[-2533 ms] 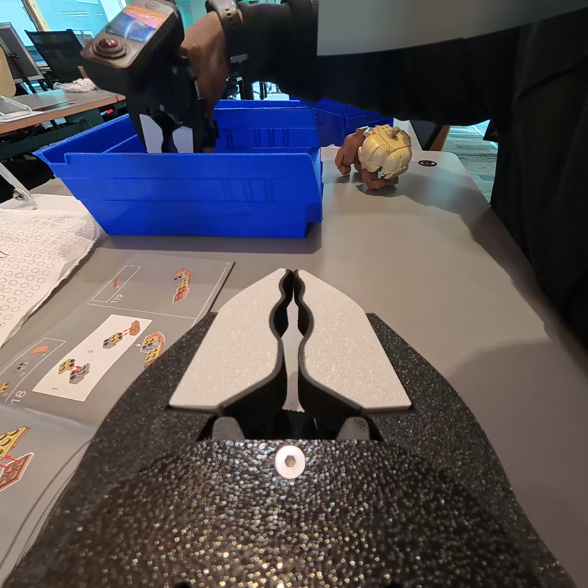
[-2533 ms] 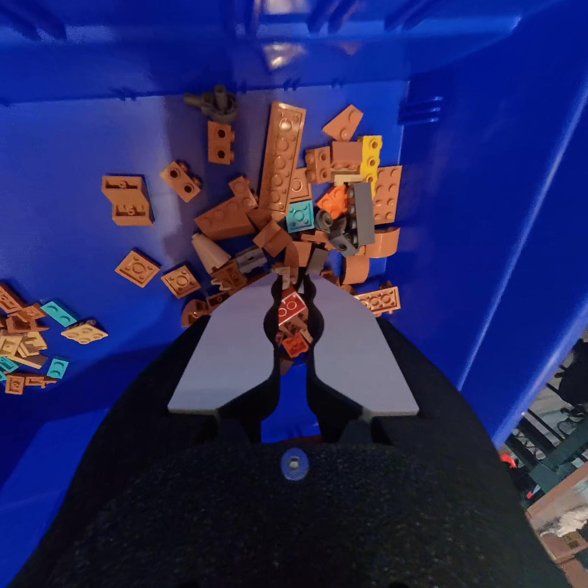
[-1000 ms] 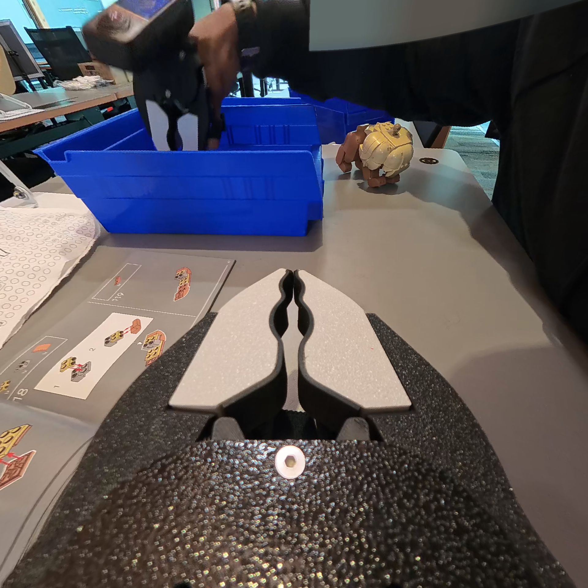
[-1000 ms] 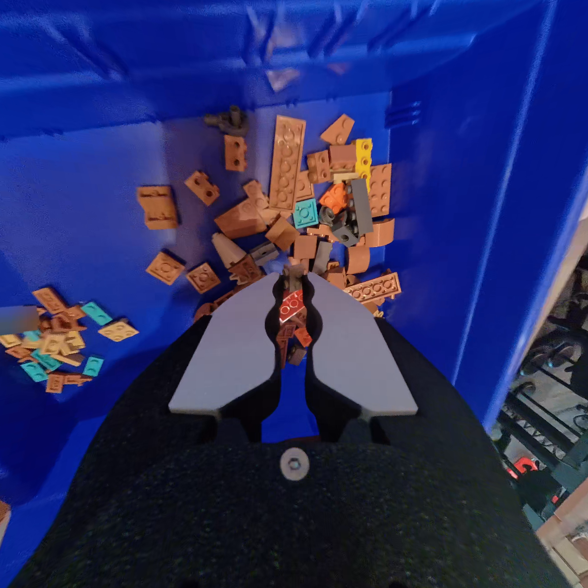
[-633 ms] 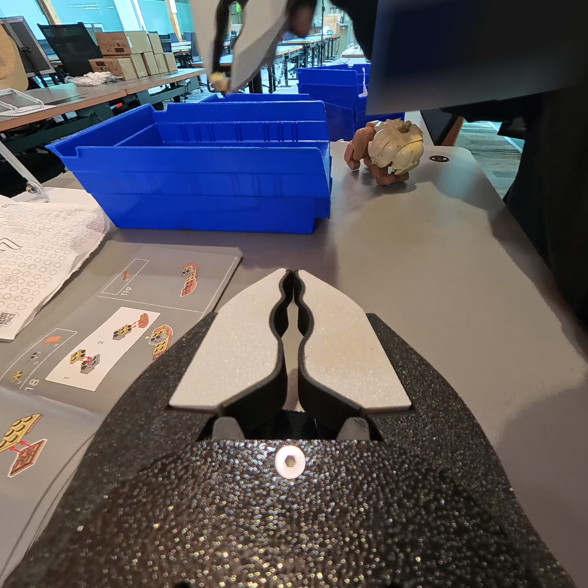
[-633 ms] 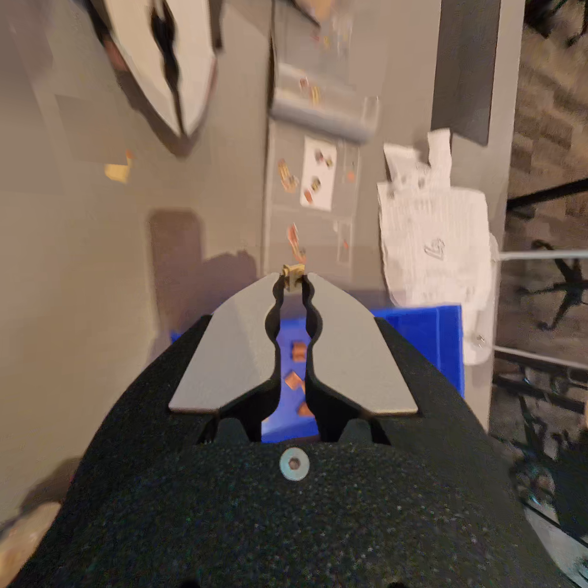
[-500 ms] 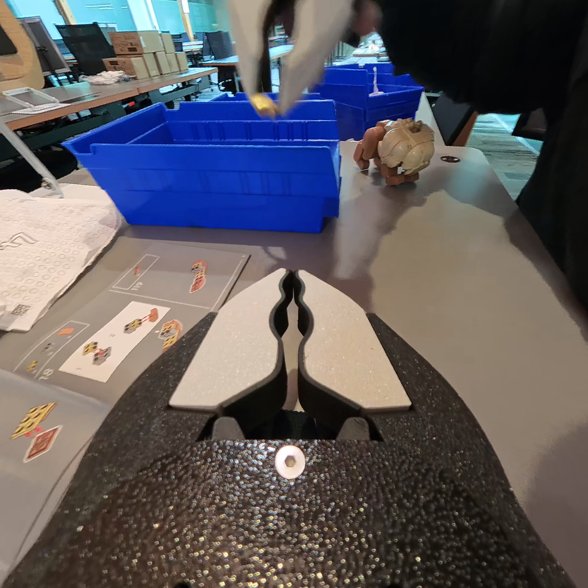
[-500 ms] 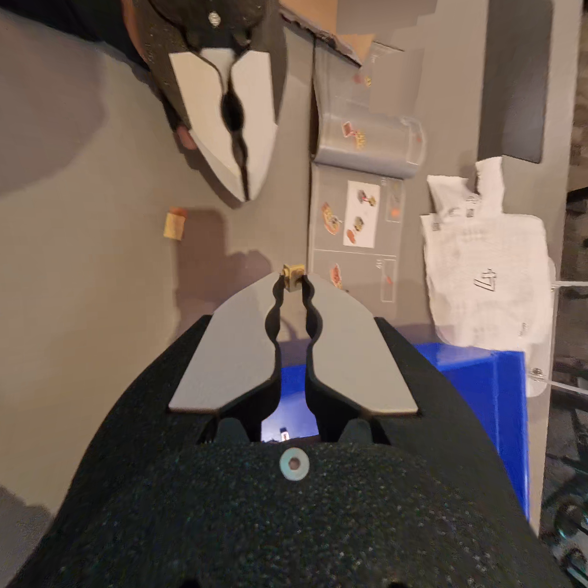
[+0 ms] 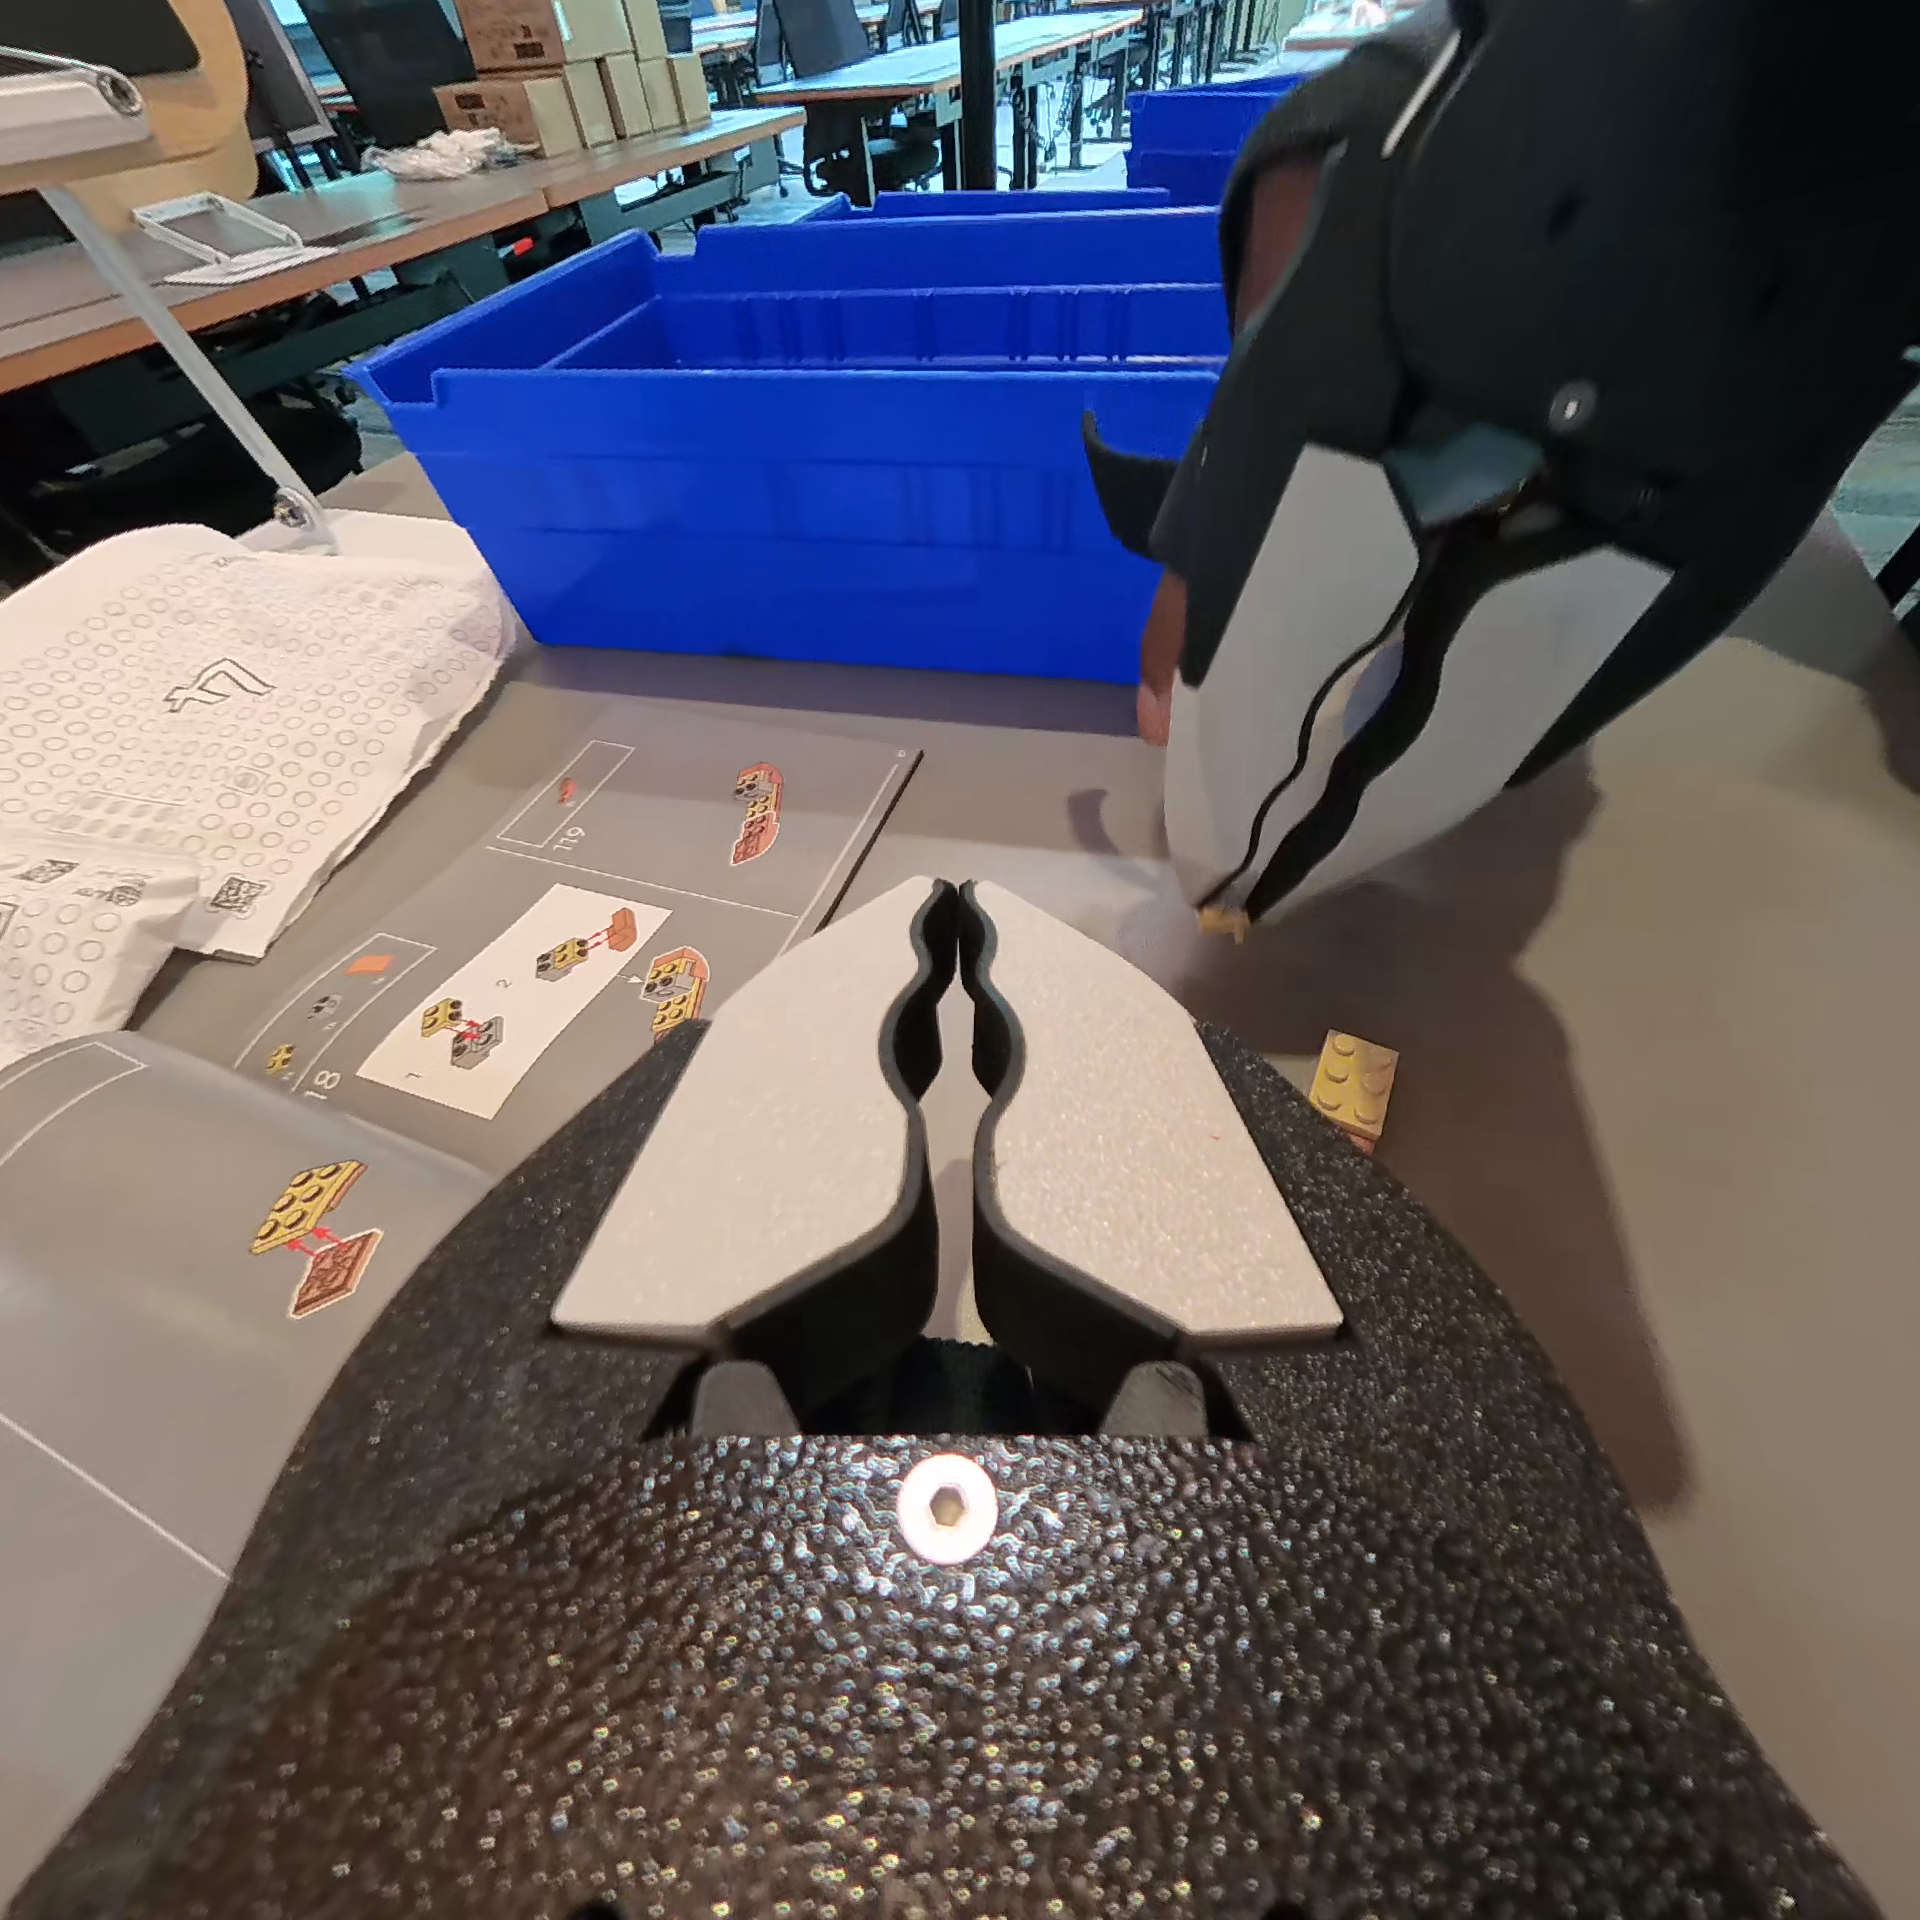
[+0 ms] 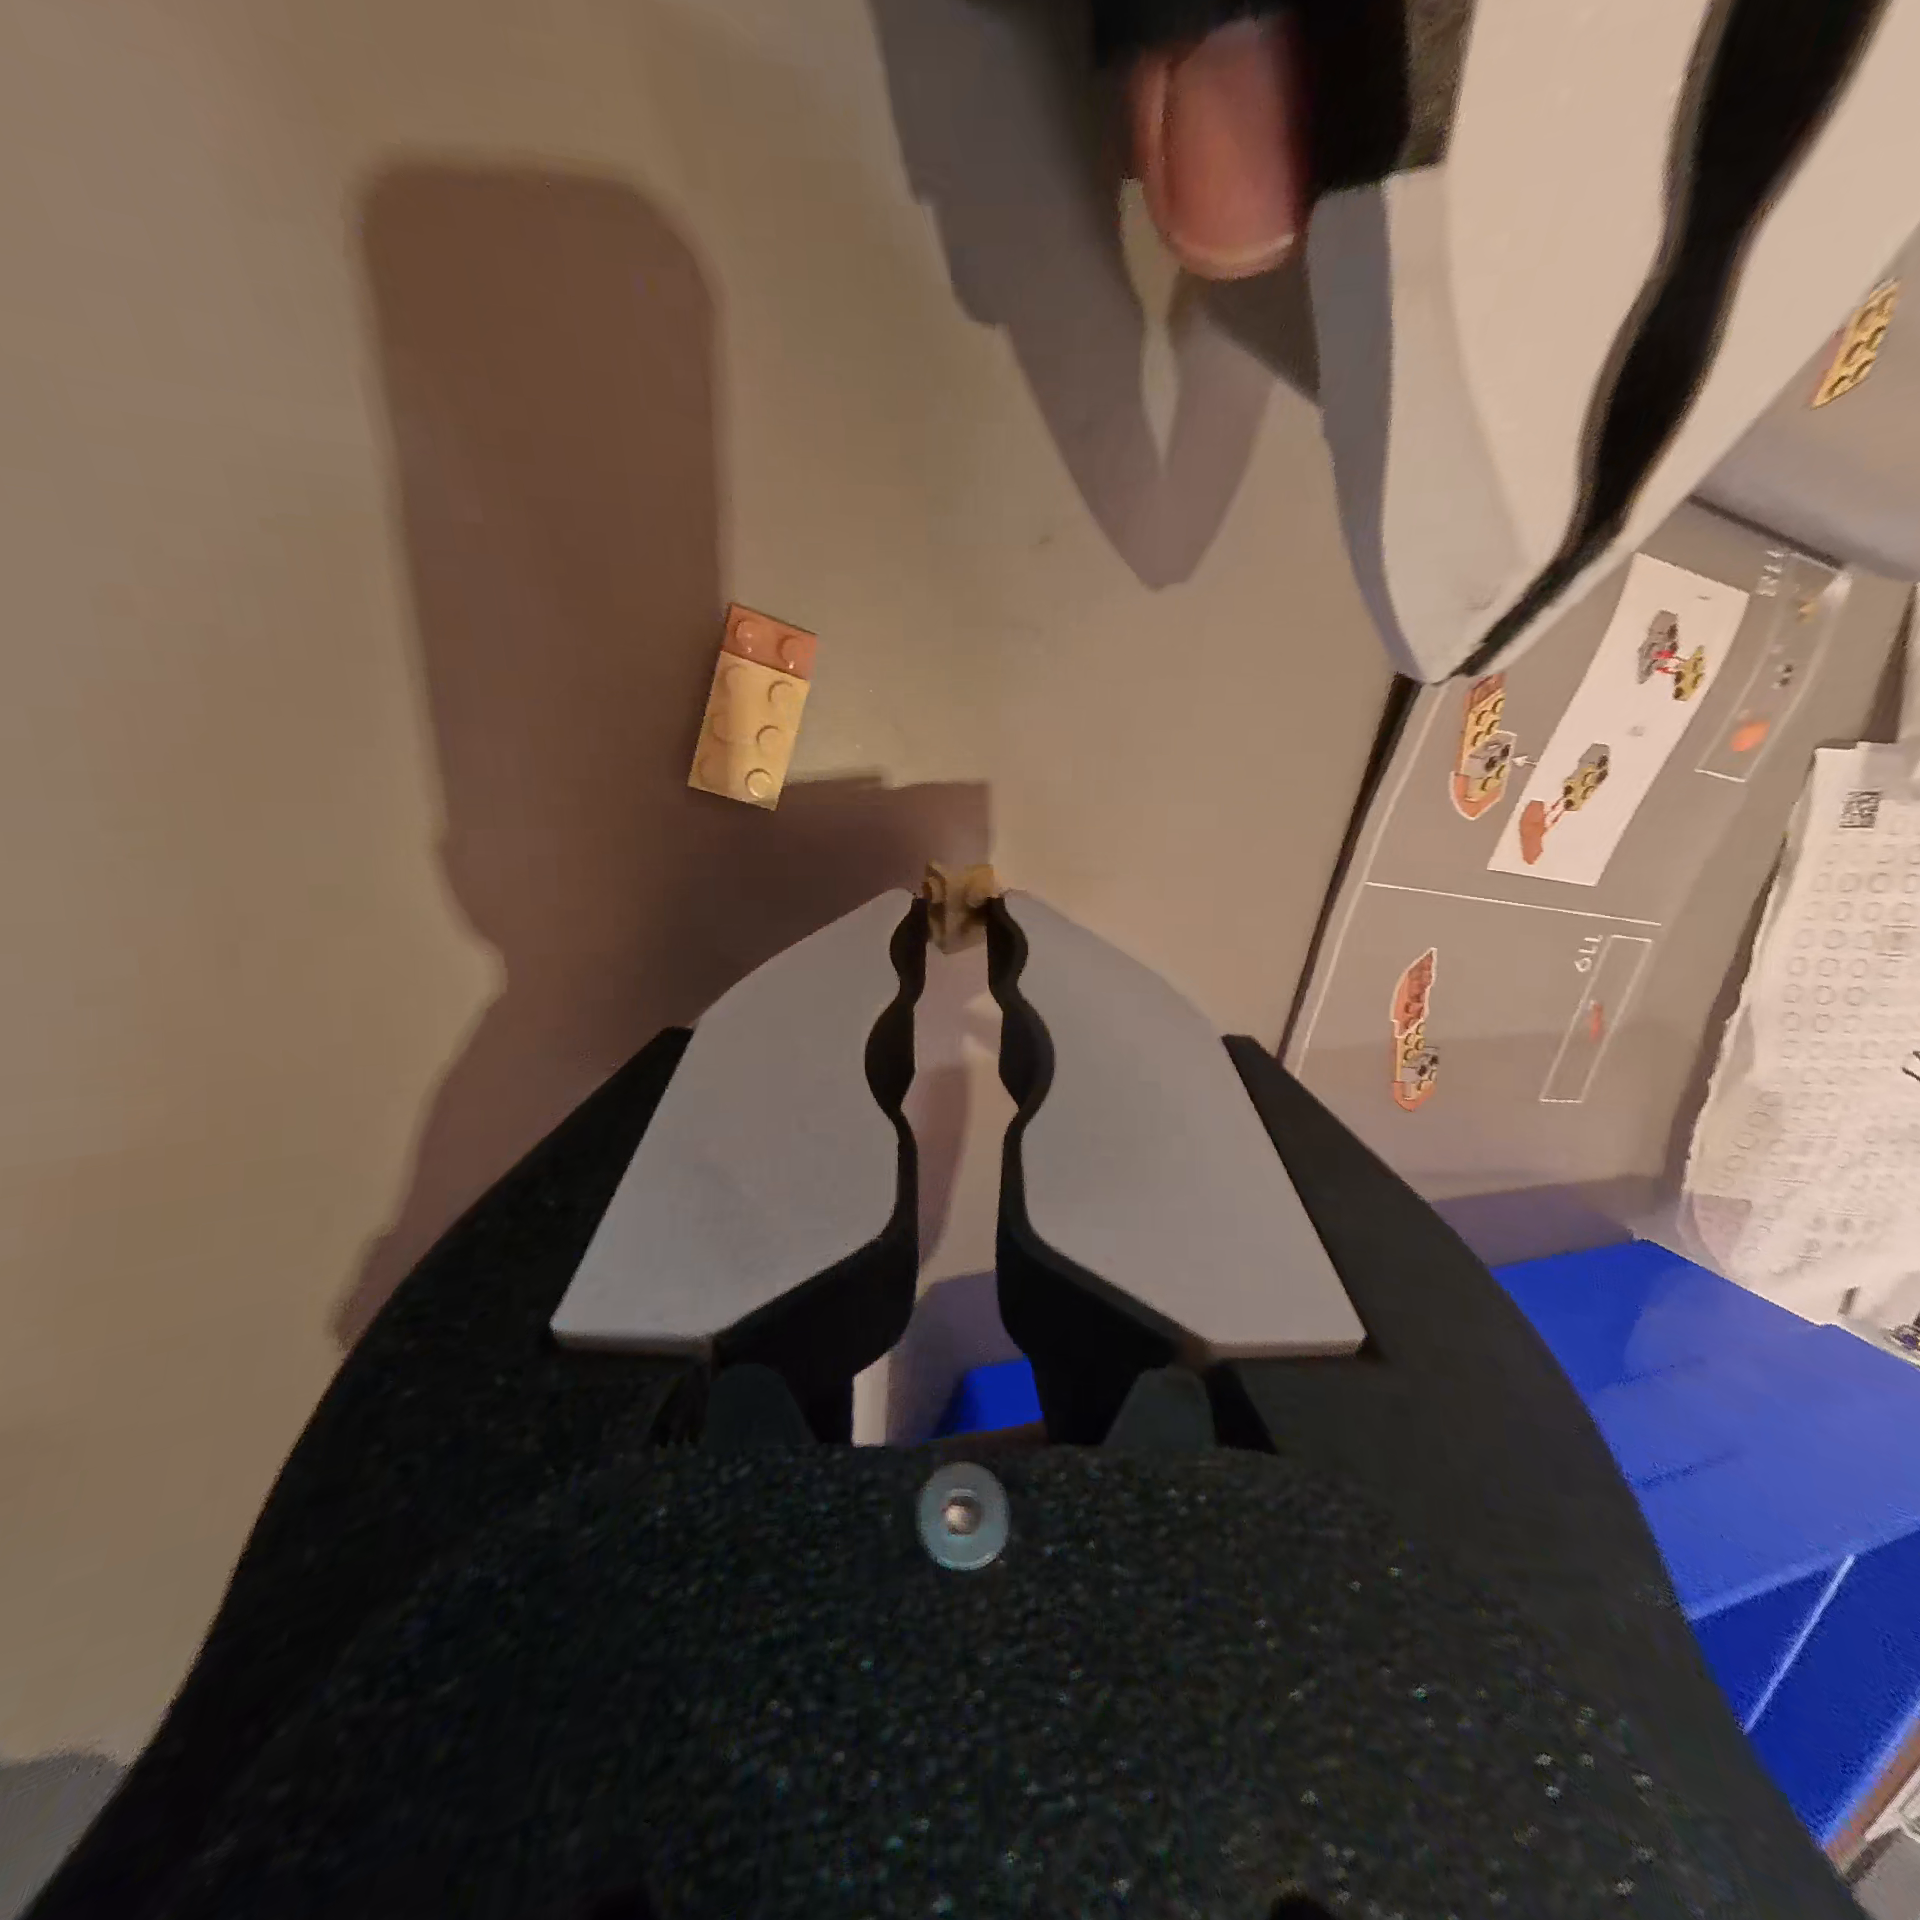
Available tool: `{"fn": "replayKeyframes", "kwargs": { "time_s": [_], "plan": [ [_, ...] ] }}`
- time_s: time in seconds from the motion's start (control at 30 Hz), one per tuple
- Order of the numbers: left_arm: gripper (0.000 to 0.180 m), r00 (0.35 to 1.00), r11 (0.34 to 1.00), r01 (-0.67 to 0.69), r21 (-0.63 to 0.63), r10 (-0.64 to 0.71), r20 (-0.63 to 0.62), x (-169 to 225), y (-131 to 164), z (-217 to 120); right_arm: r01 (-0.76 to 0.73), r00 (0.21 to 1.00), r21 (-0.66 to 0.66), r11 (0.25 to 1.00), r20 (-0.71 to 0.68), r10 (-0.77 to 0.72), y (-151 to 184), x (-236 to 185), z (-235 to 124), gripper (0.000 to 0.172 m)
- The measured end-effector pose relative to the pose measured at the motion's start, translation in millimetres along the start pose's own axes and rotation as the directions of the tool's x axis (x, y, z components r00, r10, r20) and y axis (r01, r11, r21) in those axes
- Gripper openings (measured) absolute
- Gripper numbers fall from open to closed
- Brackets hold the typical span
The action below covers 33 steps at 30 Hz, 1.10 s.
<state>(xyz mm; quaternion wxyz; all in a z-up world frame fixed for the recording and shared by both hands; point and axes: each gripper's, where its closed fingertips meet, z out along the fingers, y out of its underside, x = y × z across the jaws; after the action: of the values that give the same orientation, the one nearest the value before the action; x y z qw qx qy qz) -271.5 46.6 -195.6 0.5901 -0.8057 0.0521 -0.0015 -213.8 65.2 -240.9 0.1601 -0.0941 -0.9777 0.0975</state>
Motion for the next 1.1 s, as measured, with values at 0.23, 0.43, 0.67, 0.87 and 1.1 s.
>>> {"fn": "replayKeyframes", "kwargs": {
  "time_s": [0.23, 0.43, 0.67, 0.87, 1.1],
  "plan": [
    [0.0, 1.0, 1.0, -0.009, -0.008, 0.009, -0.003, 1, 1, 1, -0.031, 0.999, -0.011, 0.999, 0.024, 0.031, 10, -3, 11, 0.019],
    [0.0, 1.0, 1.0, -0.002, -0.003, 0.002, -0.003, 0, 1, 0, -0.1, 0.995, 0.167, 0.981, 0.038, 0.095, -2, 6, -32, 0.022],
    [0.0, 1.0, 1.0, 0.01, 0.008, -0.01, -0.002, -2, 0, -2, -0.256, 0.942, 0.368, 0.894, -0.113, 0.316, 46, 88, -133, 0.018],
    [0.0, 1.0, 1.0, 0.01, 0.013, -0.01, 0.006, -4, -1, -2, -0.457, 0.814, 0.297, 0.838, -0.241, 0.529, 168, 169, -134, 0.016],
    [0.0, 1.0, 1.0, 0.014, 0.02, -0.014, 0.016, -6, -2, -3, -0.507, 0.835, 0.215, 0.835, -0.117, 0.537, 197, 149, -87, 0.015]
  ]
}}
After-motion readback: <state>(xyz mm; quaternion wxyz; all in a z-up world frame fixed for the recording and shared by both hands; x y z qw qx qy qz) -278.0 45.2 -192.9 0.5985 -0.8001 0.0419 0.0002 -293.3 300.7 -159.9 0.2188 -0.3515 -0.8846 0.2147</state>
